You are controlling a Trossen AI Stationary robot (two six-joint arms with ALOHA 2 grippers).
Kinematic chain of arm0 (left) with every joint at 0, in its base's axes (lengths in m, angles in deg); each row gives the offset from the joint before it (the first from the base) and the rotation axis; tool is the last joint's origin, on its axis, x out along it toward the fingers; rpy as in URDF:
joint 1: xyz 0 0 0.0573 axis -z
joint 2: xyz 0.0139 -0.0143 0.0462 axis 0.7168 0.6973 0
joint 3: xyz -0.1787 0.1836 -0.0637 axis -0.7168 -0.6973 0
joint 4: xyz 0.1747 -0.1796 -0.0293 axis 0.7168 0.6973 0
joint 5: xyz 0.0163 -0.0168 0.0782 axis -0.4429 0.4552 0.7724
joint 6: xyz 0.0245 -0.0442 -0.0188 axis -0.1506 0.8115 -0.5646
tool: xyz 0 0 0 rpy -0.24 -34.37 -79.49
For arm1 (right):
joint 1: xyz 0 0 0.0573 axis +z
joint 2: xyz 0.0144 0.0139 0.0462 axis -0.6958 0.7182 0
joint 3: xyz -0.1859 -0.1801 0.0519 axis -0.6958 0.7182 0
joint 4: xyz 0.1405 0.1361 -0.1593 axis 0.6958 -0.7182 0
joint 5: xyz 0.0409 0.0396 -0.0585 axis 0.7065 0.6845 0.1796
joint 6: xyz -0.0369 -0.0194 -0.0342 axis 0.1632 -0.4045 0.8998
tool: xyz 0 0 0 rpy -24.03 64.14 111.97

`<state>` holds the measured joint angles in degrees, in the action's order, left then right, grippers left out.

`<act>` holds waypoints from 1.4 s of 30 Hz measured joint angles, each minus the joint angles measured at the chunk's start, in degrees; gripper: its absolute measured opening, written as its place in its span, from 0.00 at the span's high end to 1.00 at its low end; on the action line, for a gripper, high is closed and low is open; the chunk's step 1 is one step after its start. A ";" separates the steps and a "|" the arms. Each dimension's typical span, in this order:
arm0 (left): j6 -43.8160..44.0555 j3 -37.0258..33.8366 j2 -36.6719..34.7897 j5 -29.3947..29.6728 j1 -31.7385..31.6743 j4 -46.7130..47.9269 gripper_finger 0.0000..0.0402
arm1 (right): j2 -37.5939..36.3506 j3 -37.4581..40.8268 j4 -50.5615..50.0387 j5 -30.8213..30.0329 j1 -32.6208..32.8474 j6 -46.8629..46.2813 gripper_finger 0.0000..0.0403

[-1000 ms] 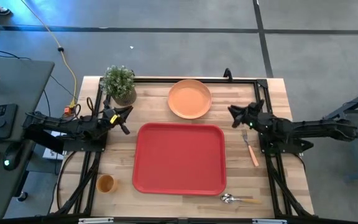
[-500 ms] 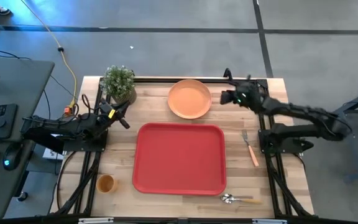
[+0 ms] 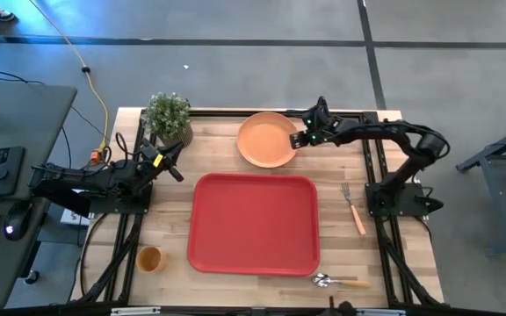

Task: Pick and place plate/cup/fork/spoon on tray
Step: Put the orange plate on the red table tray

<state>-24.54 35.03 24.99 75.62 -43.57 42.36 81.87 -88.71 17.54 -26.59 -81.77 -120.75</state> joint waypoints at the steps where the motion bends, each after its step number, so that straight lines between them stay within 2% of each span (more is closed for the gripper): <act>1: -0.32 0.00 0.00 0.00 0.00 0.00 0.95 | 0.51 -0.45 0.14 -0.03 -0.18 0.17 0.66; 15: -0.68 0.00 0.00 0.00 0.00 0.00 0.95 | 7.48 -1.18 4.30 5.95 -1.65 2.97 0.68; 18: -0.66 0.00 0.00 0.00 0.00 0.00 0.95 | 7.50 -1.19 4.28 5.70 -1.65 4.02 0.75; 24: -0.50 0.00 0.00 0.02 0.00 0.00 0.95 | 7.49 -1.50 5.17 6.03 -2.64 5.68 0.97; 31: -2.31 0.00 0.01 0.10 0.00 -1.23 0.95 | 7.47 -1.45 5.35 7.08 -3.15 7.37 0.98; 42: -1.15 0.00 0.01 -1.71 0.02 -2.11 0.95 | 7.56 -1.30 14.03 6.92 -2.42 7.31 1.00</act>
<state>-25.68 35.03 24.99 73.90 -43.55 40.25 89.43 -90.01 31.58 -19.67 -84.19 -113.44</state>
